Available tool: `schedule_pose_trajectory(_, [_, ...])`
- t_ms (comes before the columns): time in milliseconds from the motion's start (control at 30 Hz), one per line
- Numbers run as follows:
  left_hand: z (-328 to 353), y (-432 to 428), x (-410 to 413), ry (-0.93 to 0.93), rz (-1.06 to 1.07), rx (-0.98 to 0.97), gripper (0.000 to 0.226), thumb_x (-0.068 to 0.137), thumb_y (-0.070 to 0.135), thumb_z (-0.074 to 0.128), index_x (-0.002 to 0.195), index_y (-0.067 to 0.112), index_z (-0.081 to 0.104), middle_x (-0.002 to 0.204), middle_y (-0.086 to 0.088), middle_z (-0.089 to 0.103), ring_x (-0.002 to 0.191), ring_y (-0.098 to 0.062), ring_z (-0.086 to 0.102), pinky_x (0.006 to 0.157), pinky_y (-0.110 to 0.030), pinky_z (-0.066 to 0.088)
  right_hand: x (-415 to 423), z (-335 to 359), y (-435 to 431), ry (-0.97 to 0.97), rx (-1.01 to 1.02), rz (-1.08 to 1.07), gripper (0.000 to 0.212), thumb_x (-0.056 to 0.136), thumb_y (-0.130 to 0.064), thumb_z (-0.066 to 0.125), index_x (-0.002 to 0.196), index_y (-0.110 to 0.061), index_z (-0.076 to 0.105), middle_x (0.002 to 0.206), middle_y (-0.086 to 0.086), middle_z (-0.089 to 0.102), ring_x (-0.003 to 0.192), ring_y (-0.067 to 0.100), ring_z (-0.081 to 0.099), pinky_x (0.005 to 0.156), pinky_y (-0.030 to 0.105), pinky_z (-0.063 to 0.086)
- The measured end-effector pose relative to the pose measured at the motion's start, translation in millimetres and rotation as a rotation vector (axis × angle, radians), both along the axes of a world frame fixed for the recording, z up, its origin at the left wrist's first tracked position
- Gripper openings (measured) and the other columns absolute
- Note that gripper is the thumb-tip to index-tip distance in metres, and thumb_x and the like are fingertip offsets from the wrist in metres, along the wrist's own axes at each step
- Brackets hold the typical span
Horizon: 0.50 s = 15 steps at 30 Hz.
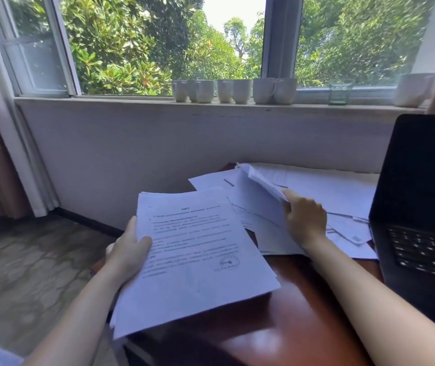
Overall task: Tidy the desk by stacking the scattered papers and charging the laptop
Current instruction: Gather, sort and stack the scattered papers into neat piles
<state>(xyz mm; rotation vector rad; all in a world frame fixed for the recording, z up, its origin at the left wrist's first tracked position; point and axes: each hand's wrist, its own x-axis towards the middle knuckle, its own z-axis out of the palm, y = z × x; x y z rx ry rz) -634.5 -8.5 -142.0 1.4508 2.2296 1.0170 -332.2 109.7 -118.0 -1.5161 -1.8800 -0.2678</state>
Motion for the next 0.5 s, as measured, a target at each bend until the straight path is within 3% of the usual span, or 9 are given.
schedule_pose_trajectory(100, [1,-1,2,-0.017,-0.001,-0.010,0.049,0.063,0.036,0.029,0.109,0.029,0.043,0.098,0.009,0.059,0.099,-0.024,0.052,0.087,-0.034,0.028,-11,12,-11,0.036,0.271,0.087,0.023,0.086,-0.014,0.052,0.101,-0.011,0.069,0.052,0.015,0.059,0.043,0.037,0.055,0.050,0.028,0.029])
schedule_pose_trajectory(200, [3,-3,2,-0.097,0.010,-0.037,0.044,0.062,0.035,0.031,0.103,0.028,0.046,0.090,0.011,0.059,0.096,-0.025,0.051,0.091,-0.036,0.032,-34,27,-31,-0.060,0.376,0.177,0.016,0.076,-0.016,0.060,0.088,-0.012,0.070,0.040,0.004,0.050,0.030,0.029,0.045,0.043,0.019,0.023])
schedule_pose_trajectory(300, [3,-1,-6,-0.297,0.050,0.069,0.029,0.066,0.044,0.035,0.085,0.026,0.048,0.095,-0.003,0.063,0.101,-0.035,0.053,0.093,-0.044,0.037,-60,37,-57,-0.212,0.336,0.310,0.010,0.065,-0.016,0.065,0.075,-0.015,0.065,0.042,0.000,0.052,0.032,0.027,0.048,0.038,0.019,0.022])
schedule_pose_trajectory(333, [2,1,-8,-0.404,0.052,0.103,0.033,0.072,0.052,0.038,0.088,0.027,0.051,0.104,-0.006,0.063,0.112,-0.037,0.052,0.094,-0.045,0.038,-68,40,-67,-0.284,0.312,0.348,0.012,0.061,-0.014,0.069,0.072,-0.015,0.062,0.043,0.000,0.054,0.033,0.026,0.050,0.038,0.017,0.020])
schedule_pose_trajectory(400, [6,0,-6,-0.616,0.037,0.113,0.059,0.085,0.069,0.038,0.114,0.024,0.061,0.127,-0.014,0.059,0.127,-0.035,0.048,0.104,-0.044,0.038,-82,42,-85,-0.483,0.214,0.457,0.022,0.065,-0.009,0.070,0.073,-0.015,0.051,0.055,0.003,0.062,0.045,0.028,0.058,0.042,0.017,0.010])
schedule_pose_trajectory(433, [8,-1,-5,-0.670,0.008,0.115,0.068,0.091,0.070,0.030,0.116,0.016,0.063,0.128,-0.017,0.059,0.121,-0.033,0.054,0.103,-0.042,0.042,-89,41,-94,-0.584,0.126,0.537,0.019,0.077,-0.009,0.062,0.079,-0.017,0.045,0.069,0.006,0.067,0.060,0.031,0.062,0.044,0.022,0.008])
schedule_pose_trajectory(467, [10,-3,-4,-0.679,-0.006,0.125,0.072,0.096,0.063,0.022,0.107,0.006,0.063,0.106,-0.031,0.060,0.105,-0.029,0.064,0.093,-0.035,0.049,-93,39,-101,-0.663,0.006,0.597,0.013,0.087,-0.011,0.052,0.084,-0.019,0.042,0.084,0.009,0.068,0.074,0.033,0.063,0.045,0.025,0.008])
schedule_pose_trajectory(500, [11,-3,-3,-0.694,-0.033,0.143,0.068,0.100,0.055,0.018,0.090,0.005,0.062,0.086,-0.033,0.057,0.084,-0.024,0.068,0.076,-0.029,0.052,-95,36,-107,-0.692,-0.048,0.650,0.008,0.094,-0.015,0.044,0.088,-0.020,0.044,0.092,0.011,0.066,0.082,0.035,0.062,0.046,0.027,0.009])
